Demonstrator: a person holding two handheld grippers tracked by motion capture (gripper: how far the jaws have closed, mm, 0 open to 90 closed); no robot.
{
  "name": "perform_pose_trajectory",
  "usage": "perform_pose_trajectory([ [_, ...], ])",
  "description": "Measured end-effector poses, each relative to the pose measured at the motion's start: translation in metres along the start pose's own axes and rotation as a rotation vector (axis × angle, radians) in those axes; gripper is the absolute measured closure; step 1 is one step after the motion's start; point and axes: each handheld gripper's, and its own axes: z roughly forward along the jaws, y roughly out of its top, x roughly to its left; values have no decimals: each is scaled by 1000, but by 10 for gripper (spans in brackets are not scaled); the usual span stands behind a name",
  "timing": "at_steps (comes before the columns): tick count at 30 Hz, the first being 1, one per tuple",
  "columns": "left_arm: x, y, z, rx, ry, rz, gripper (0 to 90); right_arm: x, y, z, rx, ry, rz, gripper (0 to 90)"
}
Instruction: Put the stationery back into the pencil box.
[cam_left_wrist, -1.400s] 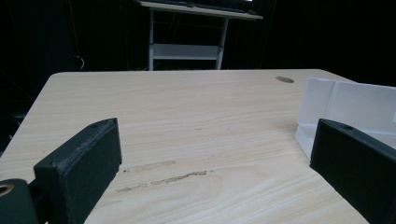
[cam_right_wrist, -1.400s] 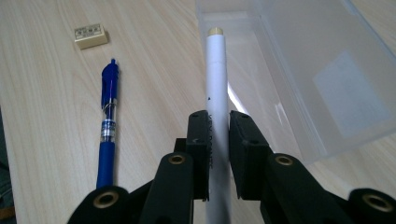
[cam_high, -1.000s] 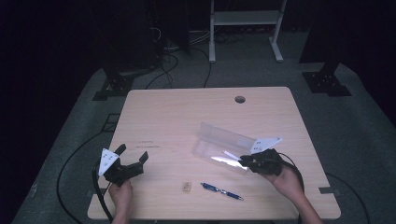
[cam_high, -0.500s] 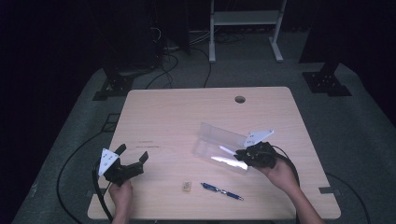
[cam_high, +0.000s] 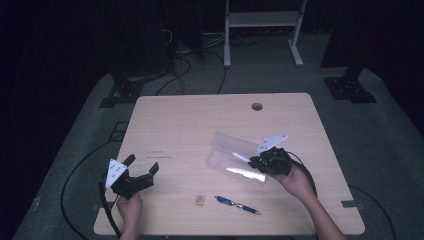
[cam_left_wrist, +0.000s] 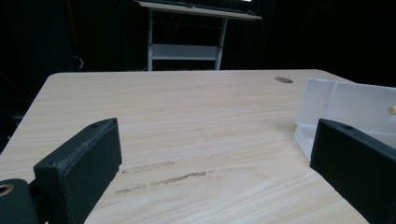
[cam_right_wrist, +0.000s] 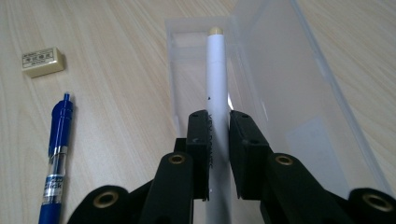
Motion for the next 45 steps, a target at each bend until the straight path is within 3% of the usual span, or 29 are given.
perform_pose_trajectory([
  [28,0,0,0,-3,1,-3,11,-15,5,31,65,-8,21,780],
  [45,0,0,0,-2,-1,0,11,-14,3,48,111,0,14,780],
])
